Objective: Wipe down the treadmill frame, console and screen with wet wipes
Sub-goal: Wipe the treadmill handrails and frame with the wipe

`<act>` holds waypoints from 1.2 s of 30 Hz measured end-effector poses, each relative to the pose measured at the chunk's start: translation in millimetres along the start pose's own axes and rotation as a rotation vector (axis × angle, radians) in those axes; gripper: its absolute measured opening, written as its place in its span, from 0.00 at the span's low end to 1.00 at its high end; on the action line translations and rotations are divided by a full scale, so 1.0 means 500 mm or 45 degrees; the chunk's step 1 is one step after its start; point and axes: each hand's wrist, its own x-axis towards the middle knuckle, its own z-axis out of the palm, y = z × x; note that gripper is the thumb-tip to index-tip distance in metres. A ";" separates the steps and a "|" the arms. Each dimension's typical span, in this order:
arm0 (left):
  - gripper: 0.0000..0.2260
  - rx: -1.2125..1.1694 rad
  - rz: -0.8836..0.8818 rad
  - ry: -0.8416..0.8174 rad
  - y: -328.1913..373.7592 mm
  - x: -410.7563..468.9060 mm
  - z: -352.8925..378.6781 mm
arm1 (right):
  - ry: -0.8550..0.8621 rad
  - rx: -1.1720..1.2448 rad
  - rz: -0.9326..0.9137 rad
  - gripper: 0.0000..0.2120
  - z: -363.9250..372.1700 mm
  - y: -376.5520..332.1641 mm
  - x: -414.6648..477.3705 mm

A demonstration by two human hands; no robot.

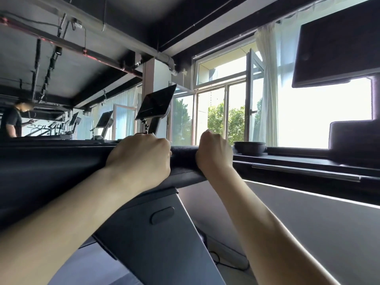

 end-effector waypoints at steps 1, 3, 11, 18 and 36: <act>0.13 -0.004 0.001 0.003 -0.002 0.000 0.003 | -0.018 0.047 -0.007 0.08 -0.001 -0.002 -0.007; 0.13 -0.008 0.010 0.012 -0.002 0.001 0.008 | -0.036 0.178 -0.047 0.09 -0.002 -0.015 -0.051; 0.11 0.011 0.014 0.026 -0.001 0.006 0.020 | 0.000 0.060 -0.083 0.09 0.019 0.009 -0.029; 0.07 0.005 -0.066 0.053 0.017 0.003 0.014 | -0.316 -0.184 -0.023 0.06 0.021 0.060 0.108; 0.12 -0.331 -0.141 -0.597 -0.013 0.071 -0.058 | -0.601 0.300 0.590 0.11 0.008 0.086 0.193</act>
